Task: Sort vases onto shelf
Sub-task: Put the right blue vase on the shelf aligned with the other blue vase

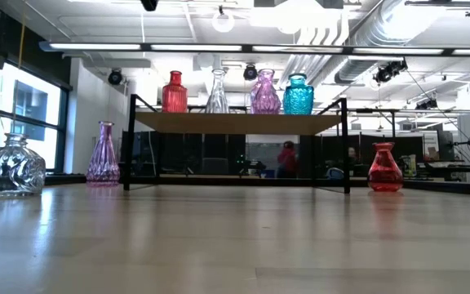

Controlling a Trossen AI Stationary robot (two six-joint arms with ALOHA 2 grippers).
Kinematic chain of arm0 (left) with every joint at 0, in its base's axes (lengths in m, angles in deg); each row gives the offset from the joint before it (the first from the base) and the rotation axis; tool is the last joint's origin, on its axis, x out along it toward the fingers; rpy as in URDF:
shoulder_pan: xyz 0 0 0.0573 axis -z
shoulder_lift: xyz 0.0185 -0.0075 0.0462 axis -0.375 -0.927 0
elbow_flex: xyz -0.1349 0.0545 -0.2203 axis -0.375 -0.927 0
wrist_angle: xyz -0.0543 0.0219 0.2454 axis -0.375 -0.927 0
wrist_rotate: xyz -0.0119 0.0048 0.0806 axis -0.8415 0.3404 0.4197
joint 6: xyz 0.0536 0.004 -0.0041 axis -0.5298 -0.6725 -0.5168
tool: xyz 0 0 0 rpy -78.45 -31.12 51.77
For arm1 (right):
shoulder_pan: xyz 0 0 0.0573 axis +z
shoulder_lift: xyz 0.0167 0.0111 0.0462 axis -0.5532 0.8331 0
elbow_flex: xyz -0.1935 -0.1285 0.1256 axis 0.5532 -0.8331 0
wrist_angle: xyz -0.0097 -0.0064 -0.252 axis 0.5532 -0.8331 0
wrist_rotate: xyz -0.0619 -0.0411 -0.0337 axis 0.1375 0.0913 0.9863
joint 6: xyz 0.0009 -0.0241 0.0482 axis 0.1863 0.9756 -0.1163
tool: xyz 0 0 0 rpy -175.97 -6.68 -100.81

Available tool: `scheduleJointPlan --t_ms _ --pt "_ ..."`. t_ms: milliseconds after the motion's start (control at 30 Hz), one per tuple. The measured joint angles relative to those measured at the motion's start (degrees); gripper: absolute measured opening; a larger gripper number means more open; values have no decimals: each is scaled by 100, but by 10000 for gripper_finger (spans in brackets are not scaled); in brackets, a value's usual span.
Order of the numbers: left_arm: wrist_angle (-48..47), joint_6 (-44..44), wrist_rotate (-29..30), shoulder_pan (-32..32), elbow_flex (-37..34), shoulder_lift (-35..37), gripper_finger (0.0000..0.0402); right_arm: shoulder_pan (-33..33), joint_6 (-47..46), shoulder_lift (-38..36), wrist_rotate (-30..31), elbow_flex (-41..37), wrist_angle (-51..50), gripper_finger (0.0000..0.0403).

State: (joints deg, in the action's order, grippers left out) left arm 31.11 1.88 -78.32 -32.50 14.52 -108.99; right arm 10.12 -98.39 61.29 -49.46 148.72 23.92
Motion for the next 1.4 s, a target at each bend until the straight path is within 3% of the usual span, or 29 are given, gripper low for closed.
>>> scheduleJointPlan --t_ms 333,1233,1400 --pt "-314 -181 0 2 0 0 104 -221 161 -7 70 145 -445 0" --pt "-313 -286 0 2 0 0 104 -247 -170 -7 280 143 -245 0" --pt "-314 -284 0 1 0 0 104 -247 -310 -7 571 142 24 0"
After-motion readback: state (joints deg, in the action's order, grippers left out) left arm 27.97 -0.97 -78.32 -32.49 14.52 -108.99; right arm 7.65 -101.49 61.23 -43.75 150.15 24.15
